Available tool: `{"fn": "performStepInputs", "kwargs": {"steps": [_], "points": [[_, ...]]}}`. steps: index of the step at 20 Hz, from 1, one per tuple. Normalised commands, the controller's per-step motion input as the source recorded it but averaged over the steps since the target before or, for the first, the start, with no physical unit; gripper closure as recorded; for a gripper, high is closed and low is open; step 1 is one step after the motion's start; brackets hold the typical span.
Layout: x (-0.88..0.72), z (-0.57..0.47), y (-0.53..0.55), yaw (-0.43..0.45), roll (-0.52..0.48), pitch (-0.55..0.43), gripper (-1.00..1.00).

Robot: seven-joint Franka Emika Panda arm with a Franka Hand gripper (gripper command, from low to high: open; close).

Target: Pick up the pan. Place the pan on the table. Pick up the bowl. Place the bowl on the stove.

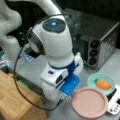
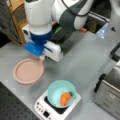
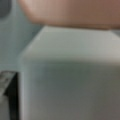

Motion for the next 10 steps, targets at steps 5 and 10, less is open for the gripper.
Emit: {"fn": "performStepInputs", "kwargs": {"steps": [5, 10], "points": [[0.18, -0.14, -0.15, 0.024, -0.018, 0.049, 1.0], [0.13, -0.03, -0.19, 0.042, 0.02, 0.01, 1.0]]}}
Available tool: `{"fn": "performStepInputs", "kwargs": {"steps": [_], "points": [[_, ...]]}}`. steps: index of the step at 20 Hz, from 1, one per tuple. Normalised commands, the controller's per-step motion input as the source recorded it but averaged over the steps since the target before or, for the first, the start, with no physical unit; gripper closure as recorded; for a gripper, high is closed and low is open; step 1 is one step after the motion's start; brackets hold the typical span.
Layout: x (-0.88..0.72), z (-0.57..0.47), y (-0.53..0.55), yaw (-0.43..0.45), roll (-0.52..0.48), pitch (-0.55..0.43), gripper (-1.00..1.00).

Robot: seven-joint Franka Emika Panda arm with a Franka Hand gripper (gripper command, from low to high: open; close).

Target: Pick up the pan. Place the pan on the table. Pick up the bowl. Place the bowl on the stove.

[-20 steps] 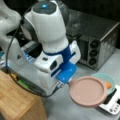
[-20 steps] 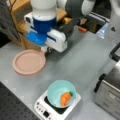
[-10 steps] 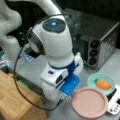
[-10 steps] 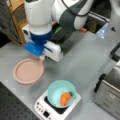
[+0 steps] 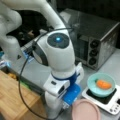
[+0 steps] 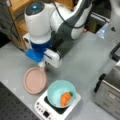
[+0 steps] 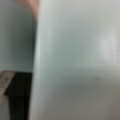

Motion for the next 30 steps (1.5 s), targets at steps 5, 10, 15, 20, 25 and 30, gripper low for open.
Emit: {"fn": "performStepInputs", "kwargs": {"steps": [5, 10, 15, 20, 25, 30], "points": [[0.11, 0.01, -0.16, 0.065, 0.036, -0.008, 1.0], [0.12, 0.06, -0.16, 0.08, 0.013, 0.003, 1.0], [0.15, -0.03, -0.1, 0.076, 0.009, -0.013, 1.0], [0.24, -0.18, -0.07, 0.072, 0.001, -0.063, 1.0], [0.27, -0.17, -0.07, 0.067, 0.029, -0.069, 1.0], [0.22, -0.03, -0.09, 0.067, 0.035, -0.029, 1.0]]}}
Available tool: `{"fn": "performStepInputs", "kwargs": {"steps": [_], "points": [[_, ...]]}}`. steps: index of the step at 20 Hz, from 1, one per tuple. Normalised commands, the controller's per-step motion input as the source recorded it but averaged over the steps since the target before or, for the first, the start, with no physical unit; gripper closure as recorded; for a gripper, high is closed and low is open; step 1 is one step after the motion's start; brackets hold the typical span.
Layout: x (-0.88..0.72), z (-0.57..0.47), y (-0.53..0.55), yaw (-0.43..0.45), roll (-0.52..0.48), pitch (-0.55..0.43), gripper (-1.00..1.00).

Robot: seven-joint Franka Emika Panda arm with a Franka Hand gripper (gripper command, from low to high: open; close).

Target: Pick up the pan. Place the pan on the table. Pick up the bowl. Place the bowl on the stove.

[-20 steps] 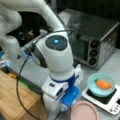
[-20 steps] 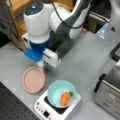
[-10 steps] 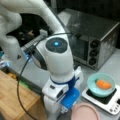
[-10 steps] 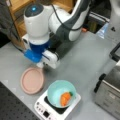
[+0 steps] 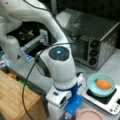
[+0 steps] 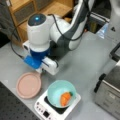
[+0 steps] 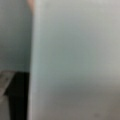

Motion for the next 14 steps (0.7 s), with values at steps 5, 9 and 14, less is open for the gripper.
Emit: {"fn": "performStepInputs", "kwargs": {"steps": [5, 9, 14], "points": [[0.19, -0.01, -0.1, 0.101, -0.005, -0.006, 1.0], [0.19, -0.06, -0.13, 0.129, -0.041, 0.013, 1.0], [0.17, -0.05, -0.16, 0.166, -0.029, 0.067, 1.0]]}}
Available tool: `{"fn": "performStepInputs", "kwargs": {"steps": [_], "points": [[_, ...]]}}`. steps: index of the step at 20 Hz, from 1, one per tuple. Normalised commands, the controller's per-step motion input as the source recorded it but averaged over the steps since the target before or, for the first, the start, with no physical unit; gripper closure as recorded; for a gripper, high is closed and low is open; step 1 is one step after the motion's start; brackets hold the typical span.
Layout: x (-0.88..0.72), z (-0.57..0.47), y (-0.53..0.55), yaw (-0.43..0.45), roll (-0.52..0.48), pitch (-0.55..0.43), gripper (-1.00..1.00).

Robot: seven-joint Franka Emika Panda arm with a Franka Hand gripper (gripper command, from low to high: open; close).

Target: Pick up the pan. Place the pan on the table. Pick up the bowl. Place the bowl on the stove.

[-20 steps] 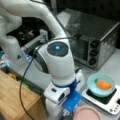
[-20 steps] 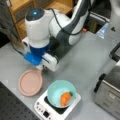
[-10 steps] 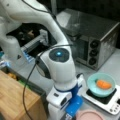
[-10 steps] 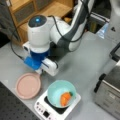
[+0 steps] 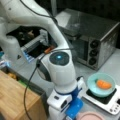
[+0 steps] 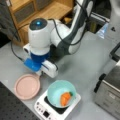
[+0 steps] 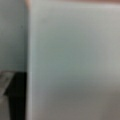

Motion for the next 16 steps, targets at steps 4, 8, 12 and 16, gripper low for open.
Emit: {"fn": "performStepInputs", "kwargs": {"steps": [4, 8, 12, 16], "points": [[0.18, 0.02, -0.2, 0.185, -0.014, 0.085, 1.0], [0.17, 0.08, -0.2, 0.159, -0.028, 0.072, 1.0], [0.12, 0.05, -0.17, 0.147, -0.049, 0.077, 1.0], [0.06, 0.07, -0.14, 0.16, -0.067, 0.107, -1.0]]}}
